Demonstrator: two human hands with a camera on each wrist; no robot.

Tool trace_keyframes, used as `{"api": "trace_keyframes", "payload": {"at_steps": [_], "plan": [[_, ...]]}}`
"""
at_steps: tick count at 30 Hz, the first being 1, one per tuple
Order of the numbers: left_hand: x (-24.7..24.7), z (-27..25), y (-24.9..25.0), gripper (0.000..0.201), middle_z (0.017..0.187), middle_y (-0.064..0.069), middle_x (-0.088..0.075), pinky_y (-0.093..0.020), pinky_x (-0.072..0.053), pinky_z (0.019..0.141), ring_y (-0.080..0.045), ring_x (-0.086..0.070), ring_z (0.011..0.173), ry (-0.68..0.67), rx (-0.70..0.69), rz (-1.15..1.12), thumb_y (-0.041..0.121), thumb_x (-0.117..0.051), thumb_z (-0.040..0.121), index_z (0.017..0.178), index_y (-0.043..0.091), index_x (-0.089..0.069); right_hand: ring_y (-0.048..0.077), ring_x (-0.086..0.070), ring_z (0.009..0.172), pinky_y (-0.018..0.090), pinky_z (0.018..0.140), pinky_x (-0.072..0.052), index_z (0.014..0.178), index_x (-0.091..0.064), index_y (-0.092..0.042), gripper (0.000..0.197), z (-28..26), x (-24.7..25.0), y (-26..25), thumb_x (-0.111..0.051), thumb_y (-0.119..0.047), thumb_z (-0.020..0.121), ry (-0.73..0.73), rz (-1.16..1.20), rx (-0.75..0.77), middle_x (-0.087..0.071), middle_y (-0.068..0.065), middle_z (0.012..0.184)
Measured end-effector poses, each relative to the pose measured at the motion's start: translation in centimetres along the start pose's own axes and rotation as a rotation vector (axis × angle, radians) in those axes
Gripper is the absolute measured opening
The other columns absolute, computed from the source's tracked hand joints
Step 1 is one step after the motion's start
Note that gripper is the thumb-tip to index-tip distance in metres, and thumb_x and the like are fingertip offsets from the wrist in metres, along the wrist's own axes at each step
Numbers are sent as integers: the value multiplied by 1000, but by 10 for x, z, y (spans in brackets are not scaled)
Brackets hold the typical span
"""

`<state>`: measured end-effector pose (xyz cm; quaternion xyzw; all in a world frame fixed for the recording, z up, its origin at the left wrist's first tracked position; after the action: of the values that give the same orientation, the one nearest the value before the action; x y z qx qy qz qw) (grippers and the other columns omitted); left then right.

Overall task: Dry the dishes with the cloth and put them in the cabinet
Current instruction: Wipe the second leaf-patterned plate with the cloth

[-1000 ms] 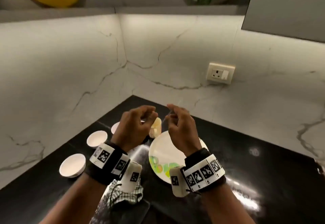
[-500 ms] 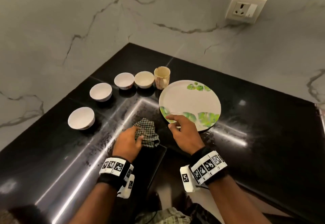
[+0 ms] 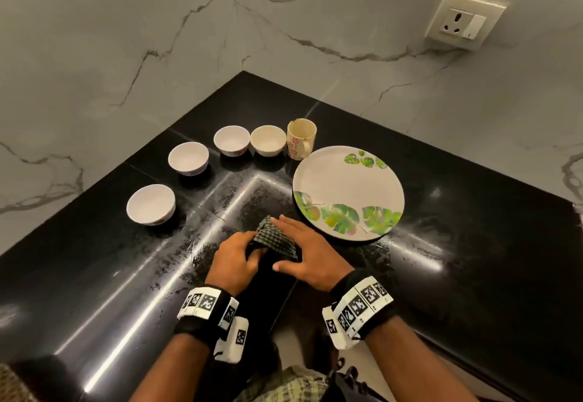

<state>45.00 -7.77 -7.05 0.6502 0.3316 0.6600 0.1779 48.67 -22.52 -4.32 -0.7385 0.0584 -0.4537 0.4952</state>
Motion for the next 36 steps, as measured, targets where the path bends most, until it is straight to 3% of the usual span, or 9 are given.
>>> {"api": "trace_keyframes", "payload": {"at_steps": [3,6,9,15,20,25,29,32,36], "plan": [[16,-1,56,24,100,11,-74,-21,-53,84,1,-68,92,32,-169,-292,26,-73,91,113,18,-75,9,-33,148,26,123,-25,155,-34,-34,91,-4,17,1,-75,-17,76,22,23,49,-40,-3,158],[14,12,92,19,97,7,-78,-20,-56,83,-6,-73,93,-40,-176,-542,29,-70,96,108,17,-77,6,-58,123,25,108,-46,136,-55,-30,72,-14,65,6,-60,1,71,248,113,12,-65,-7,129],[-6,41,74,41,90,-2,-78,-39,-62,82,-23,-76,89,17,43,-719,55,-66,92,103,17,-75,-2,-62,110,16,98,-48,126,-62,-27,57,-31,107,21,-64,2,78,451,162,-58,-70,-13,116],[-96,104,-3,103,91,-2,-77,-44,-60,89,-26,-75,91,-54,408,-316,90,-53,54,123,14,-60,7,-65,107,26,90,-54,126,-57,-22,42,-73,153,85,-75,-16,89,748,458,-313,-69,-6,115],[-118,124,-2,47,78,-7,-76,-41,-64,71,-20,-73,56,-46,468,-286,52,-75,70,99,19,-57,12,-67,107,31,90,-56,125,-57,-18,37,-96,165,107,-72,-14,92,874,641,-361,-70,-2,115],[-113,110,23,27,78,-8,-74,-32,-61,63,-19,-73,59,-116,480,-265,30,-80,76,83,15,-58,13,-67,106,29,85,-55,121,-57,-21,33,-105,170,116,-72,-14,92,906,650,-380,-70,-2,113],[-114,91,19,34,85,-6,-71,-33,-52,63,-24,-69,78,-97,435,-324,35,-81,75,84,17,-54,12,-67,105,38,94,-57,120,-57,-23,32,-103,176,118,-71,-15,92,916,625,-381,-70,-3,113],[-116,77,6,46,91,-13,-69,-55,-59,78,-35,-70,90,-32,452,-587,51,-70,65,91,17,-52,12,-67,106,41,96,-57,122,-58,-26,34,-97,176,118,-70,-17,92,907,615,-381,-70,-5,113],[-64,52,32,31,90,-9,-64,-52,-54,81,-28,-64,85,192,344,-721,46,-51,88,99,17,-48,14,-68,108,48,97,-57,124,-60,-28,35,-81,171,104,-69,-16,92,859,618,-349,-71,-5,113]]}}
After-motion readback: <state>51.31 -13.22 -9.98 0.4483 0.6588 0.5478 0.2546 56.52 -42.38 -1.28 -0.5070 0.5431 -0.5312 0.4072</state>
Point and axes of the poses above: each hand's wrist, its own z-axis towards the middle knuckle, its own x-axis out of the back of the hand, y = z × x, the point moved 10 cm from there along z, towards the middle knuckle
